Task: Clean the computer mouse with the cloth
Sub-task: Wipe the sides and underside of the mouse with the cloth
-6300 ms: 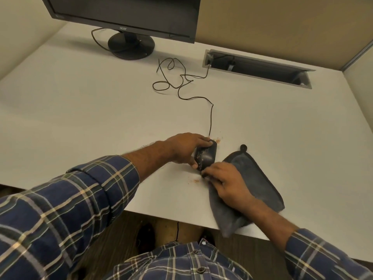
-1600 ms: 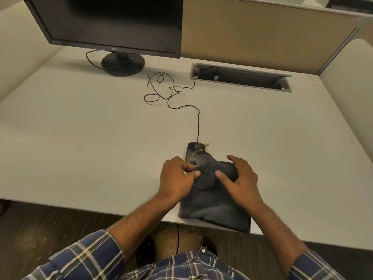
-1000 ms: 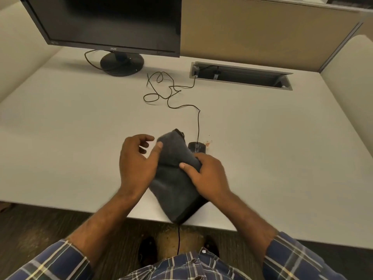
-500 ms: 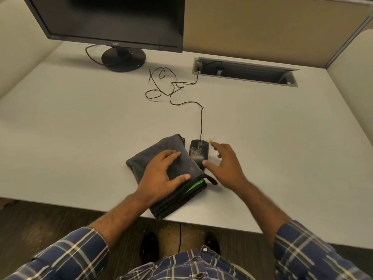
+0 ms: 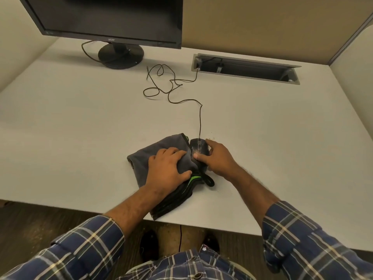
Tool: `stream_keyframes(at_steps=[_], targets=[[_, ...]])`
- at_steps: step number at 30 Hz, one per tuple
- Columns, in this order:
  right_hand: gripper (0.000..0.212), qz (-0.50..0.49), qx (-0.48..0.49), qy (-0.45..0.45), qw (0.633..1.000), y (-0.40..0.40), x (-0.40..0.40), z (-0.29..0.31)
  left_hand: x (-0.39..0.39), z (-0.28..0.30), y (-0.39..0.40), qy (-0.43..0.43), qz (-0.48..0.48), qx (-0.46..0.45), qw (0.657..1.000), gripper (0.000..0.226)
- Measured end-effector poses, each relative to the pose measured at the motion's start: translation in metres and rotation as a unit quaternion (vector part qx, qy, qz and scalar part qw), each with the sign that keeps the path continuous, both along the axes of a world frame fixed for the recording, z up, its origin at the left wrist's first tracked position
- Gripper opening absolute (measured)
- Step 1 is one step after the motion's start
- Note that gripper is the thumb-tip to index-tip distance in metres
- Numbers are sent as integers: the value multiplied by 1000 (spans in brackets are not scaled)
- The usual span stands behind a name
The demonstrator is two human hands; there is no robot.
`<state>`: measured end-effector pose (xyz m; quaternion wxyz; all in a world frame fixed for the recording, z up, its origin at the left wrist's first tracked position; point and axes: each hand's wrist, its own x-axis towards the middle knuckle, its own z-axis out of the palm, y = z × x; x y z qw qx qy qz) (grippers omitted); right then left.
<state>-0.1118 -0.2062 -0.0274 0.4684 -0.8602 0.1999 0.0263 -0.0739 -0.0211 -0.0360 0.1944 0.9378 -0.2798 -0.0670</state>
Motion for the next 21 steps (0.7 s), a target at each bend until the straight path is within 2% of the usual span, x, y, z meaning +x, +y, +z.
stream_keyframes(at_steps=[4,7,10,13,16,18,19,21], targets=[[43,-6,12,6,1000,0,1,2,10,6,-4,1,-6,-19,1000,32],[43,-10,30,5,999,0,0,3,14,9,0,45,-8,-82,996,8],[54,-17,32,10,999,1,1,4,23,12,14,84,64,-166,980,6],[73,-19,28,26,999,-1,1,3,42,14,26,61,175,-223,957,7],[78,-24,25,31,999,-3,-1,3,54,11,29,66,254,-253,931,23],[76,-22,22,31,999,-4,-1,3,53,9,26,95,271,-270,919,42],[74,-20,22,29,999,-4,-1,3,49,8,25,93,260,-267,923,45],[65,-14,23,23,999,-3,-1,3,39,9,24,36,193,-243,950,38]])
